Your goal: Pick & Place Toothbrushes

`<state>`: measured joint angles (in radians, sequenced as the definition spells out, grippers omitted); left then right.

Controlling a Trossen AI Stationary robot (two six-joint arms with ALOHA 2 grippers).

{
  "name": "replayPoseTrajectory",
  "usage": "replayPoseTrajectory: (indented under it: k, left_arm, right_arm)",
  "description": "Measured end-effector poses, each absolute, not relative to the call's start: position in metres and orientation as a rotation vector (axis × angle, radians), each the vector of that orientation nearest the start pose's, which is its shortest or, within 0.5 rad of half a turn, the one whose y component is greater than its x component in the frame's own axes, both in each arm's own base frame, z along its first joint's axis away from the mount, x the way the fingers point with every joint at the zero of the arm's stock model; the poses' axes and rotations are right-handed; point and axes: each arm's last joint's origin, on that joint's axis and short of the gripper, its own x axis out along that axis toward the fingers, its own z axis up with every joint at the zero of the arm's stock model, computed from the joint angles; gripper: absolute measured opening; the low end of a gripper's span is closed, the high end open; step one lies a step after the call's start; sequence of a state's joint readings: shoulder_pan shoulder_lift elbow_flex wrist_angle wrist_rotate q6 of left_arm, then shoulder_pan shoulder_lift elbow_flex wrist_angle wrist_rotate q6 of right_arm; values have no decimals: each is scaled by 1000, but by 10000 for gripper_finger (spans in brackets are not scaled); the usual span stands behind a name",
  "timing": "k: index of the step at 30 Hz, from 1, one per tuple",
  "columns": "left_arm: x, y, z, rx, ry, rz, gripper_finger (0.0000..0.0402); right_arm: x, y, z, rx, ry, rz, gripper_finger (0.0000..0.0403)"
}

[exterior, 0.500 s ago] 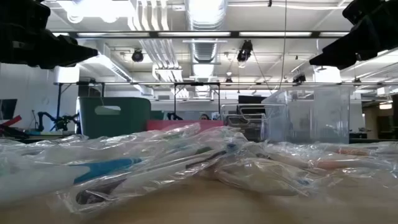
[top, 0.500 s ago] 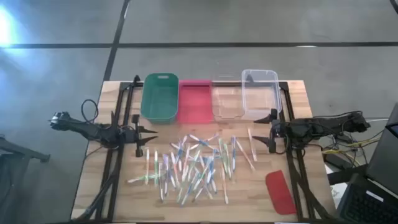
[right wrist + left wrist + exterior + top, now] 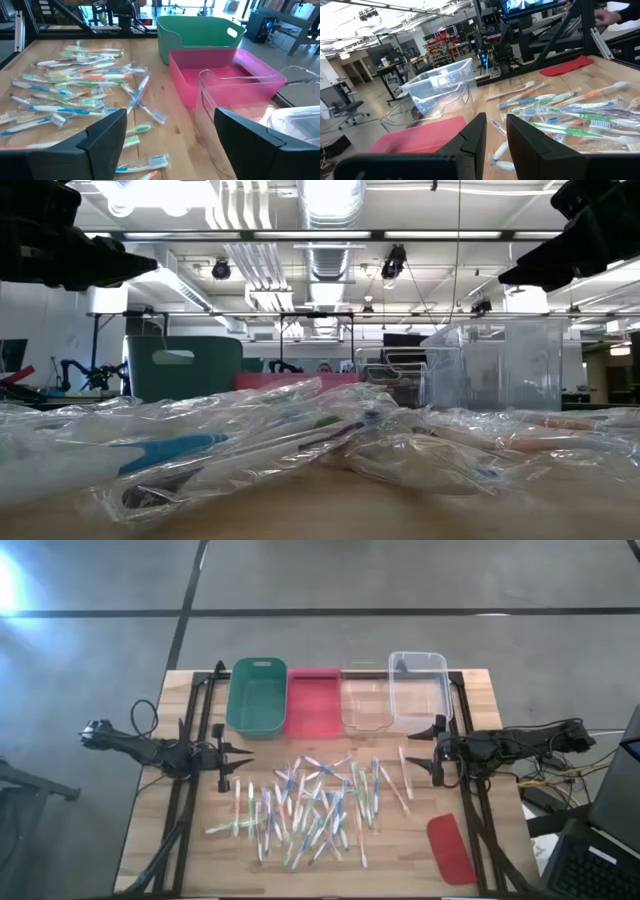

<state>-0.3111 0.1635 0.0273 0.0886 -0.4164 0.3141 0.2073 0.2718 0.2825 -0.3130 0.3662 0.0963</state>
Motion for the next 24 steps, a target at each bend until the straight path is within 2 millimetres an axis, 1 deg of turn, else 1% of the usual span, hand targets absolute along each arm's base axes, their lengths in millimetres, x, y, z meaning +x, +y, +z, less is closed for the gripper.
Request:
replayPoseTrajectory:
  k: [24]
  left_arm:
    - [103, -21, 168, 331, 61, 98, 81]
  right_arm:
    - [101, 11, 209, 10, 282, -171, 227]
